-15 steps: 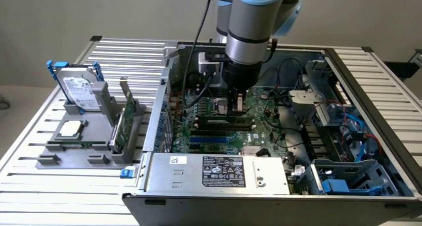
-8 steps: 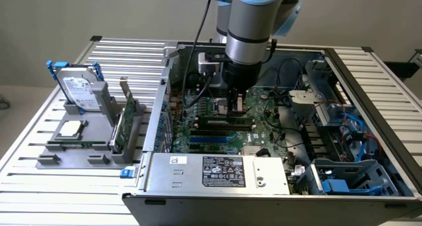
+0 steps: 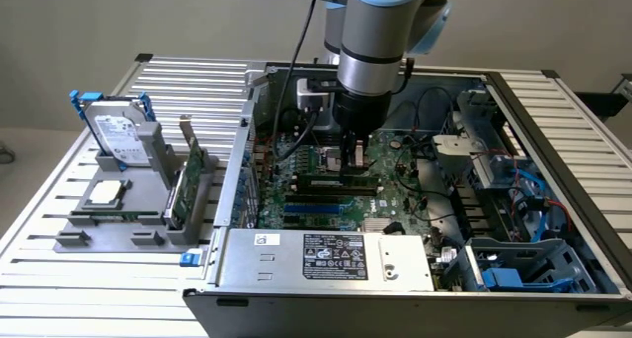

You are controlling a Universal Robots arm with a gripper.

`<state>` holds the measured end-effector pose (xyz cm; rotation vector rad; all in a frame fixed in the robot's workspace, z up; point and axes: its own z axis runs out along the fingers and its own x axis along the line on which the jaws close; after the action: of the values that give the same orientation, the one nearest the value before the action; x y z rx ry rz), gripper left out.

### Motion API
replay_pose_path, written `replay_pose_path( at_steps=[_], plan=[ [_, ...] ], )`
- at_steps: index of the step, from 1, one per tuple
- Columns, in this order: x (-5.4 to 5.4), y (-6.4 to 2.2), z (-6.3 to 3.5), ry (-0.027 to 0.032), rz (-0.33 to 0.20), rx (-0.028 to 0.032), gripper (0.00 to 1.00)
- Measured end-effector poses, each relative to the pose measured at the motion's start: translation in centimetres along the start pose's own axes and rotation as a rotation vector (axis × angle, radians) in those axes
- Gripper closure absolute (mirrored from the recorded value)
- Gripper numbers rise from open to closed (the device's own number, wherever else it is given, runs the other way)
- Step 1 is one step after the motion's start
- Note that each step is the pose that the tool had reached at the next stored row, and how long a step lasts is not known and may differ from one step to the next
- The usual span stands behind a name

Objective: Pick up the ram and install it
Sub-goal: 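Insert the ram into the slot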

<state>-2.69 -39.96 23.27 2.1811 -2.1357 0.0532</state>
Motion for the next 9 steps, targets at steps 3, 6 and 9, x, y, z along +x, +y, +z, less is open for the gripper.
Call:
replay_pose_path(
  at_steps=[3,6,9],
  plan=[
    [-0.05,-0.01,0.02,0.0021,0.0,0.0002,0.87],
    [-0.08,0.0,0.03,0.0044,0.0,0.0003,0.87],
    [-0.1,0.0,0.05,0.0067,0.001,0.0005,0.87]
  ],
)
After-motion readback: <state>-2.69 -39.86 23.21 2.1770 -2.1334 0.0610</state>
